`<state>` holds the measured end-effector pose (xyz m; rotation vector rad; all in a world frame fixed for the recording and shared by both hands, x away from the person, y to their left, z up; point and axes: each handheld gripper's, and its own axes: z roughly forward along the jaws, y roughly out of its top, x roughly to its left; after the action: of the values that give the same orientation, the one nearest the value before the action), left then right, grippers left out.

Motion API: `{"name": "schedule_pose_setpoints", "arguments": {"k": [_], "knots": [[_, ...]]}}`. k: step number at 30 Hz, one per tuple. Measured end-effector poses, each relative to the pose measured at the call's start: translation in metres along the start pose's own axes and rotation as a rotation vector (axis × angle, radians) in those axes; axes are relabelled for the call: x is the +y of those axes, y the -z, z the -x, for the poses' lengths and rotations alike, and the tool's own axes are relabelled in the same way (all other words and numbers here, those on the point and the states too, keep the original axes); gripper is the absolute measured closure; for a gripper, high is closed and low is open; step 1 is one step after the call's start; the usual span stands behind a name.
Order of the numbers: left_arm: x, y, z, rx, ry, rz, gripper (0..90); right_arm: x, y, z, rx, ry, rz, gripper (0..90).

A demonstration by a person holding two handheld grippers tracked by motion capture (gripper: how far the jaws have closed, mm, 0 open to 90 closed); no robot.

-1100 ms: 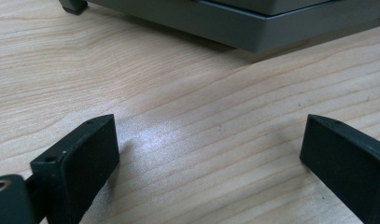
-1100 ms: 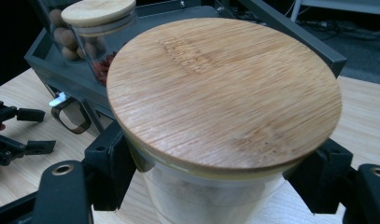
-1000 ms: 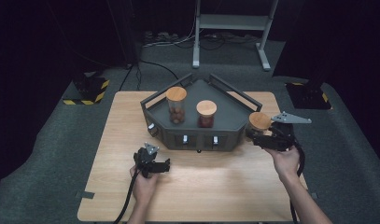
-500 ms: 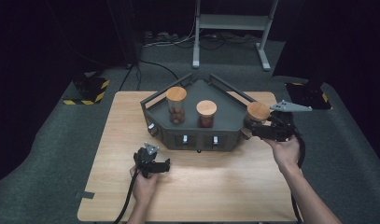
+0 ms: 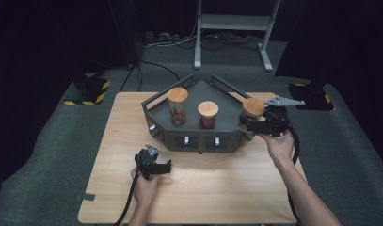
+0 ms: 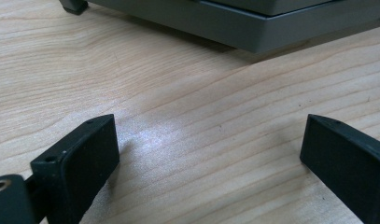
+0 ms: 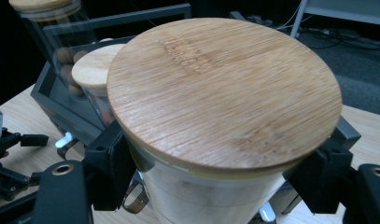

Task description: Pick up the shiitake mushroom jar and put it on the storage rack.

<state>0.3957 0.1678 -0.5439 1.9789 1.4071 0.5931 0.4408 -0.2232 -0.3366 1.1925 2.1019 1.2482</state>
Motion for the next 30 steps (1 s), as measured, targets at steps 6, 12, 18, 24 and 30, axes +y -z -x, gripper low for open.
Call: {"name": "schedule_pose_setpoints", "arguments": {"k": [6,12,18,24,30], "knots": [[0.000,0.000,0.000,0.000,0.000,0.000,4.3,0.007,-0.005,-0.003,-0.001,0.010,0.006,25.3],[0.000,0.000,0.000,0.000,0.000,0.000,4.3,0.012,-0.013,-0.003,-0.011,0.009,0.008,25.3],[0.000,0.000,0.000,-0.002,0.000,0.000,4.3,0.011,-0.019,-0.002,-0.025,0.001,0.003,25.3],[0.000,0.000,0.000,-0.003,0.000,0.000,4.3,0.011,-0.027,-0.004,-0.035,0.004,-0.005,25.3],[0.000,0.000,-0.001,-0.003,0.000,0.000,4.4,0.012,-0.040,-0.002,-0.049,0.000,-0.017,25.2]]}}
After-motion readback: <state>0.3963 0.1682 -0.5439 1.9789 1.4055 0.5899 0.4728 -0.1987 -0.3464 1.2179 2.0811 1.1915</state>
